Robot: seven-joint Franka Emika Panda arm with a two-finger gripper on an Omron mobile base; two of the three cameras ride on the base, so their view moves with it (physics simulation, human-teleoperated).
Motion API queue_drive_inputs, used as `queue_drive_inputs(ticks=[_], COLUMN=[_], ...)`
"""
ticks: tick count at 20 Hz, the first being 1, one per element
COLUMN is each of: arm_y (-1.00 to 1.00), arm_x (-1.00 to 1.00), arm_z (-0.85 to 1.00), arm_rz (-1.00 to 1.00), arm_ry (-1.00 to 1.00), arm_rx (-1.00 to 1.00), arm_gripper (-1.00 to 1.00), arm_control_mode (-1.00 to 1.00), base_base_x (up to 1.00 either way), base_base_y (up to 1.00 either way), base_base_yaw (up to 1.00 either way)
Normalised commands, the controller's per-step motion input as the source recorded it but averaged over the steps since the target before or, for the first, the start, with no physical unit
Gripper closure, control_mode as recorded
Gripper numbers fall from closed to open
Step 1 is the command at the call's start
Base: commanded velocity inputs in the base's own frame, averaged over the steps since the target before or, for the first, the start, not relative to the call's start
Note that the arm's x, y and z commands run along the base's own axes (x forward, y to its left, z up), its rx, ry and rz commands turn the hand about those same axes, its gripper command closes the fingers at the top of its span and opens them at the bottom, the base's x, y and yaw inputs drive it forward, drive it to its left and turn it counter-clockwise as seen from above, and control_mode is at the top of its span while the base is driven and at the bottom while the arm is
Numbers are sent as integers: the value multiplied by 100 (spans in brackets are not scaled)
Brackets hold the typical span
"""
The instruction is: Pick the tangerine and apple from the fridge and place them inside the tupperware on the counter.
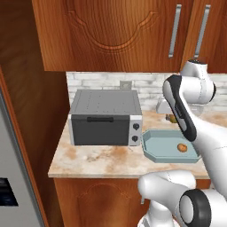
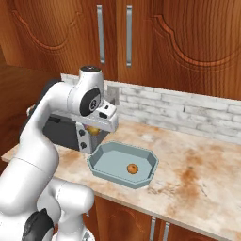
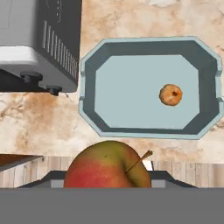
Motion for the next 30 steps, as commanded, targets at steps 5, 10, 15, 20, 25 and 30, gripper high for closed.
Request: queue_drive_inputs(ticks=[5,10,15,20,25,30], arm_y=[-30,-42,-30,-6,-1,0], arm_x=[0,4,22,28,27,25], arm_z=[-91,-77,-67,-51,-42,-39], arm_rz=[17,16,12,9,4,0], arm_ry=[1,0,0,0,0,0], arm_rx=[0,0,-3,0,0,0], arm_gripper=[100,100,100,100,100,-100], arm_control_mode=[-100,-100,-100,-100,-100,-100], base_base_x=[0,0,0,0,0,0], base_base_y=[0,0,0,0,0,0], base_base_yaw=[0,0,0,0,0,0])
